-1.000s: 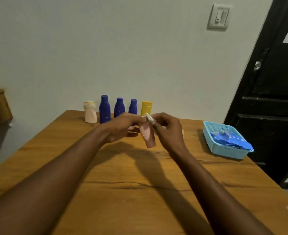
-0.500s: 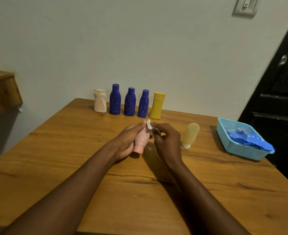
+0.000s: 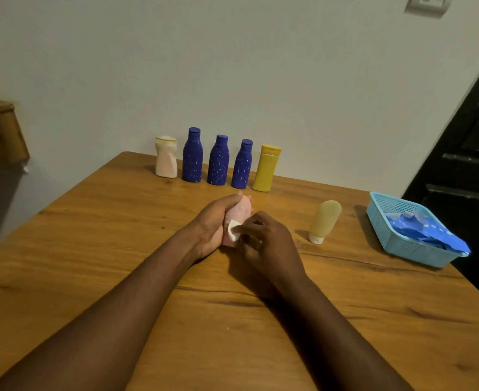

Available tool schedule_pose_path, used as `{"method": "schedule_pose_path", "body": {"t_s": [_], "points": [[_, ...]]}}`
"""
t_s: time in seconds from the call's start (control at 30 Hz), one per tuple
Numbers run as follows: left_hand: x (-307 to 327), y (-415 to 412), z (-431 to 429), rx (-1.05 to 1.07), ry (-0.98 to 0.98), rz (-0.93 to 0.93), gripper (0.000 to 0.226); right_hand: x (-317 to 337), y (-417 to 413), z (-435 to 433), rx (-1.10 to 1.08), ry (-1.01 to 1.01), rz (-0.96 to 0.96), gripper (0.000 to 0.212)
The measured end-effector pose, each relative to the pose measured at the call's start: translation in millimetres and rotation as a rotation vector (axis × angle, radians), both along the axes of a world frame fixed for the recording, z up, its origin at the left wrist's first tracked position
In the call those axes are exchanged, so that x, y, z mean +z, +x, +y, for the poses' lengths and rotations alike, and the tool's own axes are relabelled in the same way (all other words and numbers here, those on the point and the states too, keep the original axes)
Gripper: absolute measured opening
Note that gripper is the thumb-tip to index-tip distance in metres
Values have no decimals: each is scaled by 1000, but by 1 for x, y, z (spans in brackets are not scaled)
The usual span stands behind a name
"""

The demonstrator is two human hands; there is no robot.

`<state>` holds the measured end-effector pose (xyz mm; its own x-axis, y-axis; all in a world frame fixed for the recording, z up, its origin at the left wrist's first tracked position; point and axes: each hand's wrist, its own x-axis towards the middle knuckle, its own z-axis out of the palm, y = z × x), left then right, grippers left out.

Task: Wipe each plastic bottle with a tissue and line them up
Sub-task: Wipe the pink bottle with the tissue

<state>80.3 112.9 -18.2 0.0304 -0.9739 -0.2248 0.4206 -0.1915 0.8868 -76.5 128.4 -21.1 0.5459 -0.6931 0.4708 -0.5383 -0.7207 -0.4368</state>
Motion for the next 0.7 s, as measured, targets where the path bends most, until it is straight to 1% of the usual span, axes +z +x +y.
{"method": "schedule_pose_path", "body": {"t_s": [0.1, 0.17, 0.23, 0.33, 0.47, 0.53, 0.6, 0.7], "points": [[0, -1, 3, -14, -16, 30, 37, 1, 1, -12, -79, -69, -83, 32], [-1, -2, 2, -16, -26, 60, 37, 1, 2, -22, -120, -80, -155, 34], [-2, -2, 2, -15, -32, 66, 37, 0, 4, -28, -144, -90, -188, 35], [-1, -2, 2, -21, -42, 79, 38, -2, 7, -27, -151, -121, -133, 32], [1, -1, 2, -24, 0, 105, 37, -3, 4, -7, 3, -104, 9, 22], [2, 0, 2, -15, 8, 100, 37, -3, 3, 0, 50, -88, 61, 20], [3, -1, 2, -27, 2, 84, 37, -3, 1, -1, 39, -93, 49, 22], [4, -4, 5, -48, -18, 84, 38, -4, -1, -10, -46, -126, -32, 27]]}}
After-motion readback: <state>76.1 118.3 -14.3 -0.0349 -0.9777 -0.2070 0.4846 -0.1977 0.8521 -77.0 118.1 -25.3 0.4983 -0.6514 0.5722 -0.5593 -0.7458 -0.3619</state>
